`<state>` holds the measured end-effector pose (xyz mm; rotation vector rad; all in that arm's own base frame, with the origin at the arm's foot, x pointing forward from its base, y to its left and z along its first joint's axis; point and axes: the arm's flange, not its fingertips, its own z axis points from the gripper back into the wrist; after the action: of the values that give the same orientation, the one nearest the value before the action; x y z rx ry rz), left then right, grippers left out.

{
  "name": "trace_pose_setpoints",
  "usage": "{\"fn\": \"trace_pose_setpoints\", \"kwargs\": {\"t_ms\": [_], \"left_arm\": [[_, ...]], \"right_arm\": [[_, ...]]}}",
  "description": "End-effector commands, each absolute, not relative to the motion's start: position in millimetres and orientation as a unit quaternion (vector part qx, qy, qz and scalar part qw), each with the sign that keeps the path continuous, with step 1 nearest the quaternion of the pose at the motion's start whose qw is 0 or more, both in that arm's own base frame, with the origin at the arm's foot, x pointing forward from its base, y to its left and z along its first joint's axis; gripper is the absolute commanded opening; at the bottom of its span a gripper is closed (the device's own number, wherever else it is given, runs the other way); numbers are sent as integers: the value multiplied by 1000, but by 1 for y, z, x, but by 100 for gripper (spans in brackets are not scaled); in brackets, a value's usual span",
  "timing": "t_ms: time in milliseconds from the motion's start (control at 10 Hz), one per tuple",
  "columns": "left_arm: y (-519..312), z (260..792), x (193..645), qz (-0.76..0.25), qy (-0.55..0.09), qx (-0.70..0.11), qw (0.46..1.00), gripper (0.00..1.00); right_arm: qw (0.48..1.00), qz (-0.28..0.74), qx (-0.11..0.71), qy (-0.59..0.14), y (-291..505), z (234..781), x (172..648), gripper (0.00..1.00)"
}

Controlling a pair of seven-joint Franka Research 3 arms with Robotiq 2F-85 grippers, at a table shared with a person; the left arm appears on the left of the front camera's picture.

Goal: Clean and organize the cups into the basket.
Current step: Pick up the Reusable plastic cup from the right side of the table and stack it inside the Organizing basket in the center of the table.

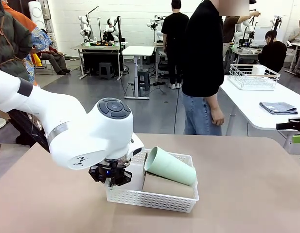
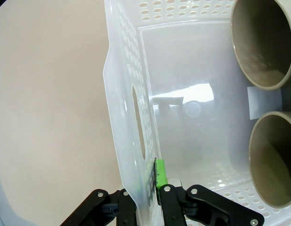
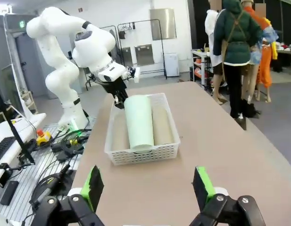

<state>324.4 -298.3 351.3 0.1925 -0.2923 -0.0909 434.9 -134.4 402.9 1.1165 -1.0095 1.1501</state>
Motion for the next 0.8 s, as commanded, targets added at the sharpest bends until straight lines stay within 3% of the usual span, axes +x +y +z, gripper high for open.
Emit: {"fn": "trace_pose_setpoints", "kwargs": {"t_ms": [0, 400, 600, 700], "left_arm": [[-298, 349, 322, -48, -152, 102, 982, 0], [-298, 349, 322, -48, -152, 102, 982, 0], [-298, 349, 322, -48, -152, 102, 982, 0], [-298, 349, 322, -48, -152, 102, 982, 0]], "right_arm": [[562, 485, 526, -415, -134, 405, 439, 100], [560, 490, 515, -424, -129, 402, 434, 100], [620, 295, 579, -439, -146, 415, 431, 100], [657, 137, 625, -399, -158, 421, 425, 100]]}}
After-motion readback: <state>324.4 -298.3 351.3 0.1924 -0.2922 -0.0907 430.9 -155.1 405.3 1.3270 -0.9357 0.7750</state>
